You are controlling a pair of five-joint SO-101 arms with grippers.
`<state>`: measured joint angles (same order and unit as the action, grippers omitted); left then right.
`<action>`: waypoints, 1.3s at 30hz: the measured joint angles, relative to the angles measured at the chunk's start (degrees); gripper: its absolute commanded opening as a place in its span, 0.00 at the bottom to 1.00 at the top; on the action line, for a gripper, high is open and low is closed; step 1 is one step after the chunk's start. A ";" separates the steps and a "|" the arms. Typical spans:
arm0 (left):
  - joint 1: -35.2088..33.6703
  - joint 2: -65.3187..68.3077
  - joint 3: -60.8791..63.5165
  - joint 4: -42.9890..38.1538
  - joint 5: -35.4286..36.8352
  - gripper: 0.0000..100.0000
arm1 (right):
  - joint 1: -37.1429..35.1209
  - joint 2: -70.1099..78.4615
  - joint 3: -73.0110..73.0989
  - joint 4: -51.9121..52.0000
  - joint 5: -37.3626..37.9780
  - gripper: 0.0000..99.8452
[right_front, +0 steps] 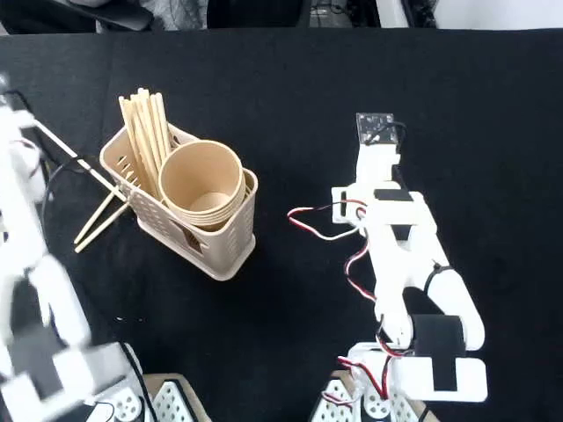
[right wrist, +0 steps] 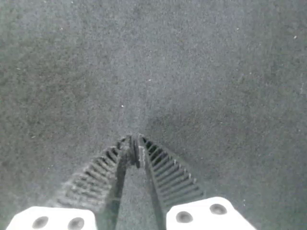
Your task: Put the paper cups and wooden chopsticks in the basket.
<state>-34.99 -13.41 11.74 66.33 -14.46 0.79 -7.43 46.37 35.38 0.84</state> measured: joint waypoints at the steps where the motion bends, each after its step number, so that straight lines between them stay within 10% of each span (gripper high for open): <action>1: 0.35 -5.19 0.00 0.00 0.53 0.03 | 0.00 0.00 0.00 0.00 0.00 0.01; 12: 16.09 -55.74 9.58 -32.35 17.58 0.03 | 0.00 0.00 0.00 0.00 0.00 0.01; 16: 23.56 -57.49 15.38 -44.48 18.81 0.03 | 0.00 0.00 0.00 0.00 0.00 0.01; 39: 26.73 -50.73 26.02 -56.18 19.34 0.03 | 0.00 0.00 0.00 0.00 0.00 0.01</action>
<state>-8.26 -64.13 37.76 10.15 4.88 0.79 -7.43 46.37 35.38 0.84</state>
